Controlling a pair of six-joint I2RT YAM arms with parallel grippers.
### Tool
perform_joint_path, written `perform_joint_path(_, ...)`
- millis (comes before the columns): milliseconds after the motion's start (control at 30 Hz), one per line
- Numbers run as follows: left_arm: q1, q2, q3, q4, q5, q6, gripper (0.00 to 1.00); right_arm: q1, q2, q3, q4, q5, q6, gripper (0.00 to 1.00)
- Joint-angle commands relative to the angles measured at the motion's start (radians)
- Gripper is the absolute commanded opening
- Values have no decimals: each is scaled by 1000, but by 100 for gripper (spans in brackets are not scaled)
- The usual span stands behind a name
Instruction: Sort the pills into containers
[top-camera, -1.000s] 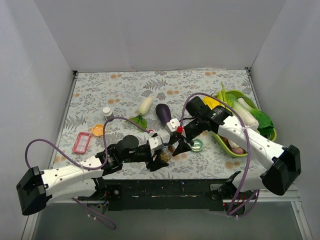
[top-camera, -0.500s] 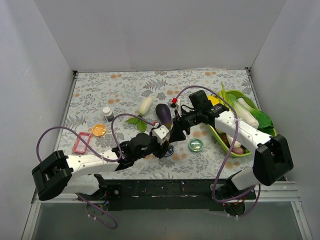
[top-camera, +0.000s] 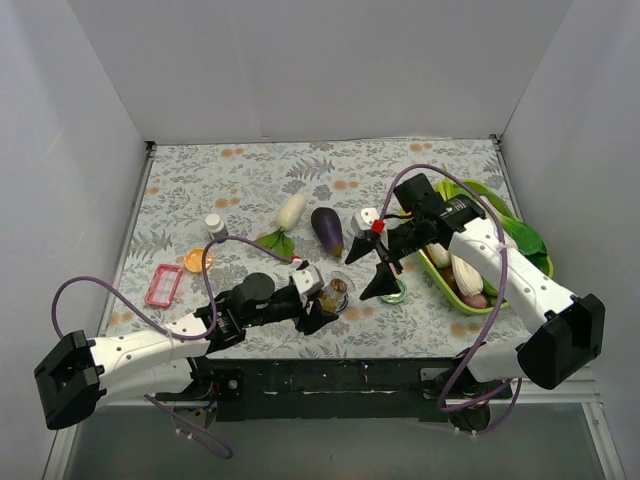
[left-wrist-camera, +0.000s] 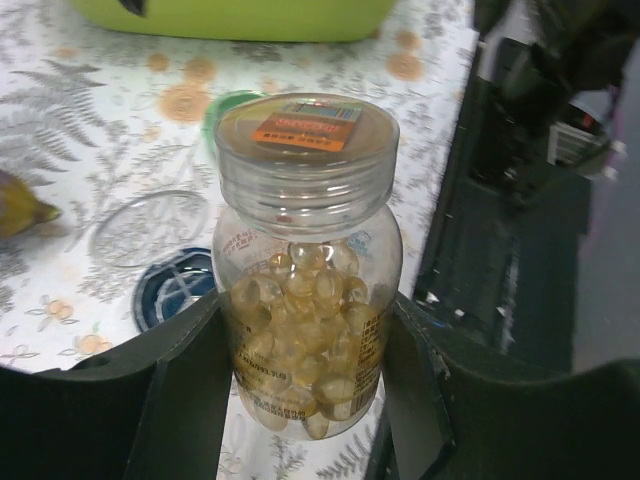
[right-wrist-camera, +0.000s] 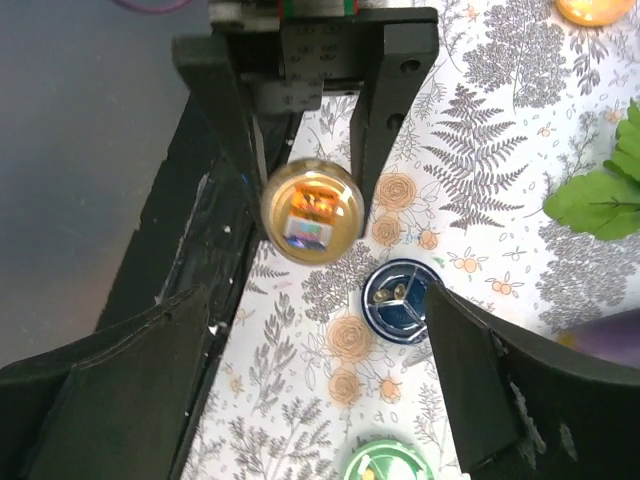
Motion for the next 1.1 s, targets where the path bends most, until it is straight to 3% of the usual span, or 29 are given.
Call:
perform_joint_path(0,4,-70,-14,-55,233,30,0,1,-71,2,-181,-28,-436,96)
perform_joint_path(67,4,-73,-9,-58,291,32,0,10,-94,-14,-188,-47,-542,98)
perform_joint_path(300,4,-30,24,-59,354,26,0,183,-49,9,-221,-24,-590,96)
perform_joint_path(733,4,-8,23,-16,371,4,0,255,-17,-9,-126,54,-455,61)
perform_joint_path(900,3,-15,17,5,368,-8,0,260,-22,-26,-88,70,-412,52)
perform_joint_path(1067,3,-36,-2,52,266,-36,0,263,-34,-55,-36,81,-312,39)
